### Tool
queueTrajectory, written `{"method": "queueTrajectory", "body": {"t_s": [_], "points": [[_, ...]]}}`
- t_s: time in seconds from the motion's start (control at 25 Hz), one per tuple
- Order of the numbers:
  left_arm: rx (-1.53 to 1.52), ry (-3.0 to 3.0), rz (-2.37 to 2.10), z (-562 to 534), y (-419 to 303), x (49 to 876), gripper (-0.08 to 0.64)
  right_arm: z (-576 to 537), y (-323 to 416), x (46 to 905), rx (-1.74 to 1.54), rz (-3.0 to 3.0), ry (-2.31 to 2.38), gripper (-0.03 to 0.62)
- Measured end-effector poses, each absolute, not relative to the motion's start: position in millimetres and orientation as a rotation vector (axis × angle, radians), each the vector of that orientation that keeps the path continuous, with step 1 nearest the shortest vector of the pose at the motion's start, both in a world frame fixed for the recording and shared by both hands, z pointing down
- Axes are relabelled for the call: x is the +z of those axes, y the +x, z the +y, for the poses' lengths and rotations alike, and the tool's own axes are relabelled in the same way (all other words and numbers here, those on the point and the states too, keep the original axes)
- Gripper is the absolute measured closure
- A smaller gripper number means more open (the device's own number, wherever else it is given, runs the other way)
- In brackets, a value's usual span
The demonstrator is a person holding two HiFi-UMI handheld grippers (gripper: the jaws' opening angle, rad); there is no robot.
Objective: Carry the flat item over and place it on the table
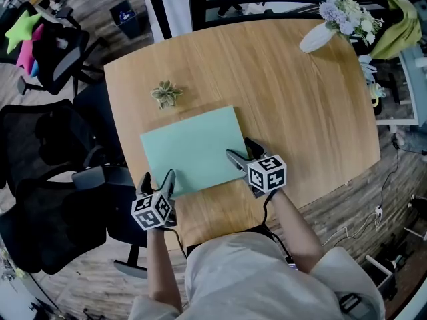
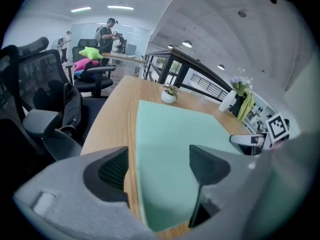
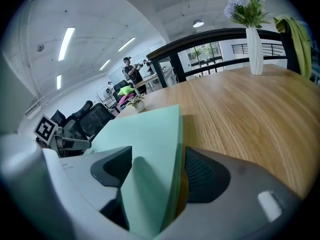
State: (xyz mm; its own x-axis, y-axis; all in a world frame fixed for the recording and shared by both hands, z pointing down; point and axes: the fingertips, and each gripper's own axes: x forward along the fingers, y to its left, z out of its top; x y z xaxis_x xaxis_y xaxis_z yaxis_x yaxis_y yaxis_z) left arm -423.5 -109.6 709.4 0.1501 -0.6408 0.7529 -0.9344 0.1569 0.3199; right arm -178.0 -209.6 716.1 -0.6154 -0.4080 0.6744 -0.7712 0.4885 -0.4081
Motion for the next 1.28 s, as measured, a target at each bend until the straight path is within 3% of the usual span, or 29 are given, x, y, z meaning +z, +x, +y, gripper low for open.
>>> {"method": "queueTrajectory", "body": {"t_s": [0.64,0.88,1.28], "points": [[0.491,1.616,-1.651,-64.7,-388.1,686.7,0.295,-170.3,-144.5,694.1,0.875,-2.258,0.989,0.418],[0.49,1.664,-1.631,-53.5,-357.8,678.0,0.393,-151.9,-124.5,681.9,0.815,-2.259,1.015,0.512],[0.519,1.785,-1.553,-54.0,-295.8,663.0,0.509,-119.2,-104.7,664.2,0.709,-2.268,1.002,0.581]]}}
